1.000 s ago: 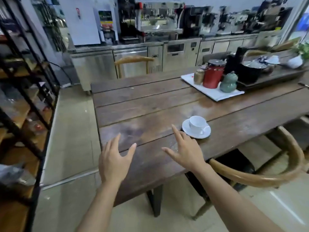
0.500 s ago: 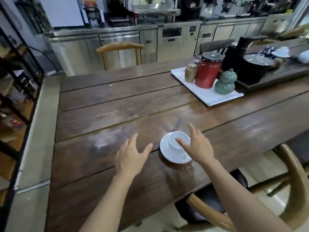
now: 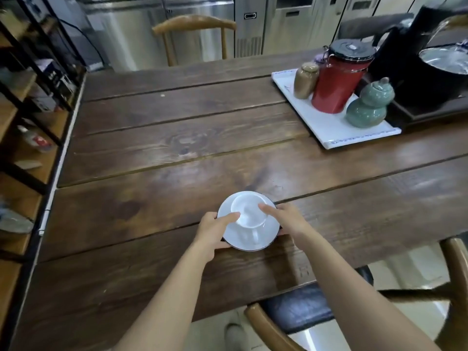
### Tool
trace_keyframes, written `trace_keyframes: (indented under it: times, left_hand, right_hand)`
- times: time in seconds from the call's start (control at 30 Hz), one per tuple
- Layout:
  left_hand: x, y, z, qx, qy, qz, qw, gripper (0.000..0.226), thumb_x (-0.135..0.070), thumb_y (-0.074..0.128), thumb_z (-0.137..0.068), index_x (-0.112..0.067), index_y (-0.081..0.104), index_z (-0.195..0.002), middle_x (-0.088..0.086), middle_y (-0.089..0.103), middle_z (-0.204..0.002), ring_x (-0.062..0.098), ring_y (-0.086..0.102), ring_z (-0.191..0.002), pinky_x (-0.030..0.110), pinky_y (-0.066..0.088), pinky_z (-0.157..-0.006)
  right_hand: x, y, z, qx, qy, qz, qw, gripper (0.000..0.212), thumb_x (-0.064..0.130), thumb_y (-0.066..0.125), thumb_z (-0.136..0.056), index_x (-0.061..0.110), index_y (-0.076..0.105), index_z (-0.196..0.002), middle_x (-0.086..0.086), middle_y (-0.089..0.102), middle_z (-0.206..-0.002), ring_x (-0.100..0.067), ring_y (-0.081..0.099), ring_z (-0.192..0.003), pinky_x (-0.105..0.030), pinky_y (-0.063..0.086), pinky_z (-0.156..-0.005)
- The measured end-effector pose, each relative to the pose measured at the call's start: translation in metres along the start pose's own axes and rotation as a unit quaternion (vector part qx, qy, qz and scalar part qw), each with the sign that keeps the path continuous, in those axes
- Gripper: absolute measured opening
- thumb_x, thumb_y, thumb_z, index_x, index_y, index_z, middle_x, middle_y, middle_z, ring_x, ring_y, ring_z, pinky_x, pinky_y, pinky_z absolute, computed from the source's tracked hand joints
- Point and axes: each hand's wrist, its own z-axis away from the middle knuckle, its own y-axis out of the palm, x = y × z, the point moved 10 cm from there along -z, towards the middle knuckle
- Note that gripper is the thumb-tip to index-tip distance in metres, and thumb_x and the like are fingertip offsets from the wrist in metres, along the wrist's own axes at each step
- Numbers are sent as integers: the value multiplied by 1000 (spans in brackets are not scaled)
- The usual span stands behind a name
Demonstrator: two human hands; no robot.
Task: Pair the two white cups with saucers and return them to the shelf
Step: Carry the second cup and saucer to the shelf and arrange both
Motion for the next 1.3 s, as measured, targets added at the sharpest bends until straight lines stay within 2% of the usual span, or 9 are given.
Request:
trace_keyframes:
  times: [0.13,0.27,0.4,0.47,0.63,0.77,0.9,1.13,1.3]
  left_hand:
    - [-1,-13,8,-11,20,26,999,39,-27,74,-77,-9,54,-106,6,62,-107,17,62,-89,37,56,-66]
    - [1,-47,33,-46,43,70,996,46,-26,75,-77,-8,52,-112,-1,59,-101,13,60,-86,37,56,-67]
    - [10,-112,73,-103,75,111,986,36,-26,75,-77,-12,54,-103,-2,59,-98,15,61,-88,44,56,-77]
    - [22,-152,100,-136,89,131,978,30,-26,75,-76,-15,56,-96,1,62,-100,20,63,-92,48,56,-82]
    - [74,-254,188,-231,124,186,947,20,-25,75,-77,-18,60,-86,0,65,-92,17,64,-84,41,58,-74]
    - [140,-337,272,-318,131,216,914,20,-26,76,-74,-13,66,-87,7,68,-90,24,65,-79,37,55,-69]
    - [216,-407,368,-403,122,250,872,21,-24,75,-76,-7,66,-86,7,66,-83,20,63,-71,30,54,-54]
    - [342,-494,517,-535,96,299,784,23,-24,75,-77,-8,67,-91,4,67,-81,22,65,-73,32,58,-54]
    - [412,-540,588,-599,82,345,718,30,-25,74,-77,-5,67,-97,4,67,-79,22,65,-71,33,58,-54]
  right_hand:
    - [7,8,9,4,-22,-17,1000,40,40,69,-78,2,69,-91,-13,69,-88,-24,65,-77,-33,49,-68]
    - [29,38,26,24,-50,-16,998,32,37,68,-81,5,62,-86,-6,65,-82,-16,60,-67,-23,44,-54]
    - [54,100,47,76,-87,19,993,56,47,69,-75,1,60,-106,-13,68,-101,-20,65,-77,-27,50,-58]
    - [66,141,67,106,-110,42,987,65,55,70,-67,1,62,-103,-15,68,-100,-23,65,-78,-30,50,-61]
    - [84,258,140,194,-165,92,963,82,64,69,-50,-1,63,-99,-18,69,-103,-24,64,-81,-30,45,-64]
    - [74,361,222,266,-189,120,938,74,64,72,-52,8,64,-100,-8,70,-104,-25,67,-95,-34,53,-76]
    - [50,464,315,343,-213,147,903,54,50,75,-65,3,66,-88,-10,70,-89,-26,66,-80,-34,49,-67]
    - [-4,618,472,487,-237,186,820,34,43,73,-73,12,59,-77,-3,62,-80,-22,60,-77,-25,44,-56]
    - [-30,708,555,544,-267,245,757,23,42,66,-80,22,58,-74,4,59,-81,-18,56,-84,-24,42,-62]
